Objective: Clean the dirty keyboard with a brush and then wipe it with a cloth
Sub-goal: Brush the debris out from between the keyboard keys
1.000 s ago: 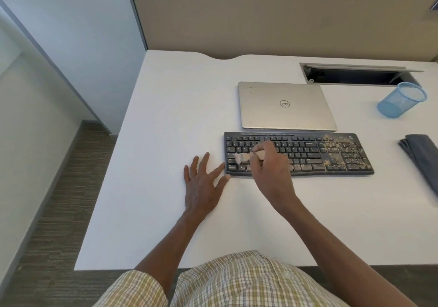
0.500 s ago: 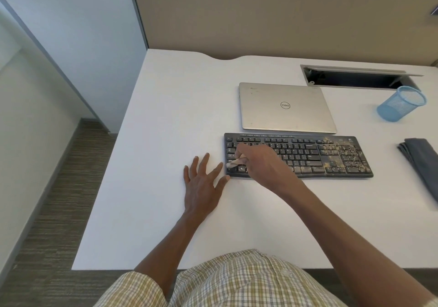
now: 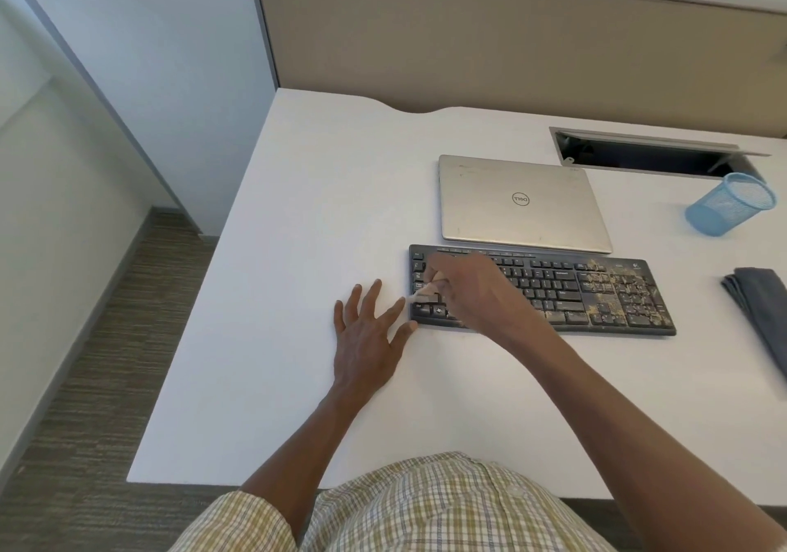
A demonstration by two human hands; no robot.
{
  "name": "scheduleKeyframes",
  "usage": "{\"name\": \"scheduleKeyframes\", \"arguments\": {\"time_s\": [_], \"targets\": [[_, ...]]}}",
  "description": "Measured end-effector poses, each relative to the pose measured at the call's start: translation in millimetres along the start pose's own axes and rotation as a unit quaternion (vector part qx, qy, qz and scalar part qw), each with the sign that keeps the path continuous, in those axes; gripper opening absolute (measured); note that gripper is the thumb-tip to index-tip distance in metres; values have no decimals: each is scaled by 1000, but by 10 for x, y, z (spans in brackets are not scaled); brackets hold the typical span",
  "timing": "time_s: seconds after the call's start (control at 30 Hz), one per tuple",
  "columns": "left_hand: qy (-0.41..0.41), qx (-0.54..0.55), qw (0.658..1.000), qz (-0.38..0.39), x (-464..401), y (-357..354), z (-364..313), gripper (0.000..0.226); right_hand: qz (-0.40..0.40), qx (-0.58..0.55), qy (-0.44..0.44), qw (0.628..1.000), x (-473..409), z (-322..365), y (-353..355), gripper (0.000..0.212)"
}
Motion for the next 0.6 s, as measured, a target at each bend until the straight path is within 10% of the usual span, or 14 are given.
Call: {"name": "scheduleKeyframes", "arguments": {"time_s": [0.6], "targets": [[-3, 2, 1000, -15, 2, -7, 2, 63, 37, 61, -78, 994, 84, -191, 36, 19]]}}
Point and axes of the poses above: each hand's wrist, its own x-axis away from the middle knuckle, its own y-axis out of the back of the hand, z = x × y, the point moved 7 cm from there along -x, towards the middle knuckle, and after that the axes turned 1 degree about -z, right-handed, at the moved point
